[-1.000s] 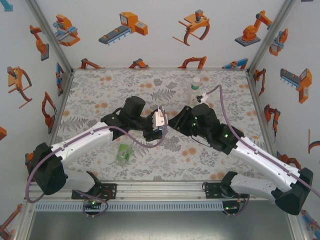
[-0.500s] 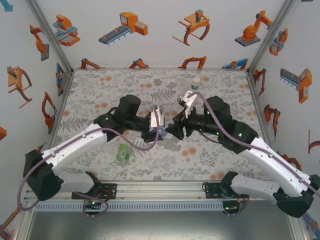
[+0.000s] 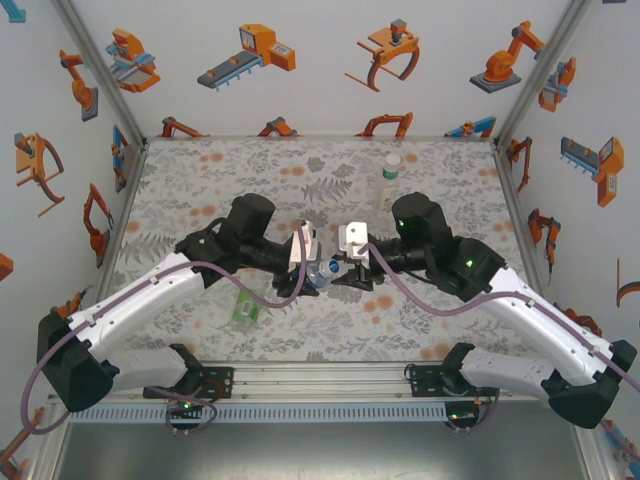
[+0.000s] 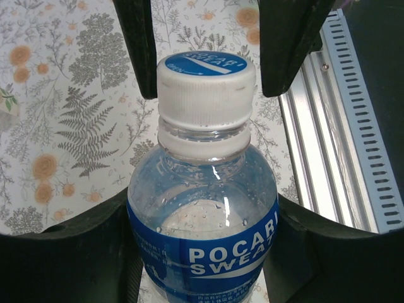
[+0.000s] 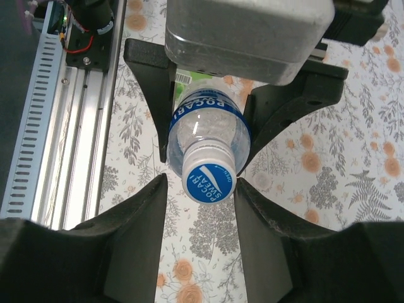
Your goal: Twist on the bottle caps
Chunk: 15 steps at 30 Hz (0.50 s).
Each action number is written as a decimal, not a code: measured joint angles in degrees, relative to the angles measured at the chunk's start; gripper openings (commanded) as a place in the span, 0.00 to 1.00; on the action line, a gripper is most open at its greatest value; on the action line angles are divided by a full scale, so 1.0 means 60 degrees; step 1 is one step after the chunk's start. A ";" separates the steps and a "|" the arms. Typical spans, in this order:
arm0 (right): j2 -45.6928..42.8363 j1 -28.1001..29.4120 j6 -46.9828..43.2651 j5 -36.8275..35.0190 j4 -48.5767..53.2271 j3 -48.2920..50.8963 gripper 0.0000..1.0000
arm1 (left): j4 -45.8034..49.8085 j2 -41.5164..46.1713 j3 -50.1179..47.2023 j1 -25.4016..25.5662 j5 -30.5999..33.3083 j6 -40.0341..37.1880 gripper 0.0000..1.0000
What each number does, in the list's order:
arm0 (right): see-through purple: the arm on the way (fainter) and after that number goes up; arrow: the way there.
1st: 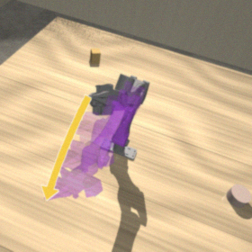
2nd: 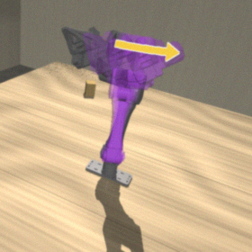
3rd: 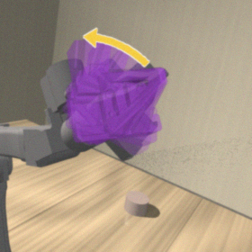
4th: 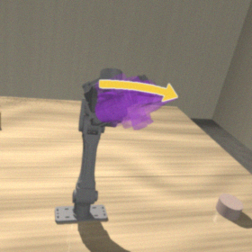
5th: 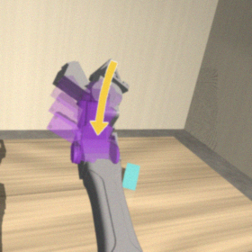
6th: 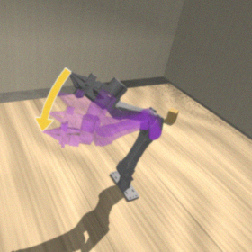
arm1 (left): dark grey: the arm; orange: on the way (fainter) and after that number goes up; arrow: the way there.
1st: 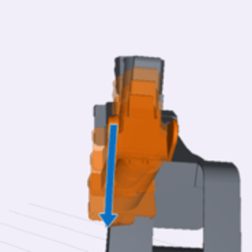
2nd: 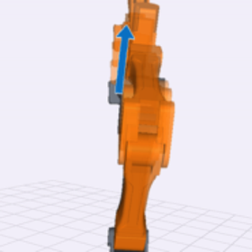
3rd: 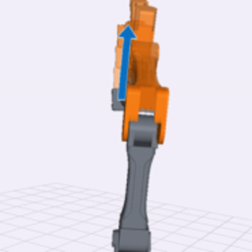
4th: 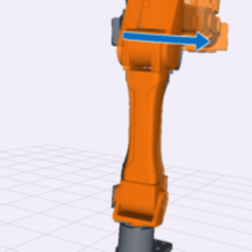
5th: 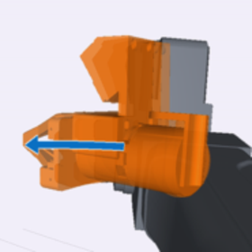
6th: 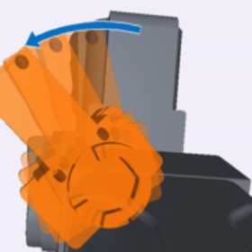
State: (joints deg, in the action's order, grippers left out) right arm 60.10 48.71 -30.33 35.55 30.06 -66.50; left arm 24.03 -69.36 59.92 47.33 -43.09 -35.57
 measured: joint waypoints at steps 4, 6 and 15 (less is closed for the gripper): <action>0.0011 0.0004 -0.0084 0.0182 -0.0193 0.0000 0.43 | 0.0098 0.0000 0.0000 0.0000 -0.0011 0.0000 0.00; 0.0011 0.0004 -0.0102 0.0226 -0.0240 0.0000 0.43 | 0.0117 0.0000 0.0000 0.0000 -0.0011 0.0000 0.00; 0.0117 0.0000 -0.0098 0.0393 -0.0415 0.0000 0.26 | 0.0317 -0.0004 0.0015 0.0007 -0.0036 -0.0004 0.00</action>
State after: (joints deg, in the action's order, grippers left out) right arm 60.80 48.71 -30.92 37.91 27.57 -66.50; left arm 25.93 -69.38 60.01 47.37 -43.31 -35.59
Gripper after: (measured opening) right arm 0.318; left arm 0.579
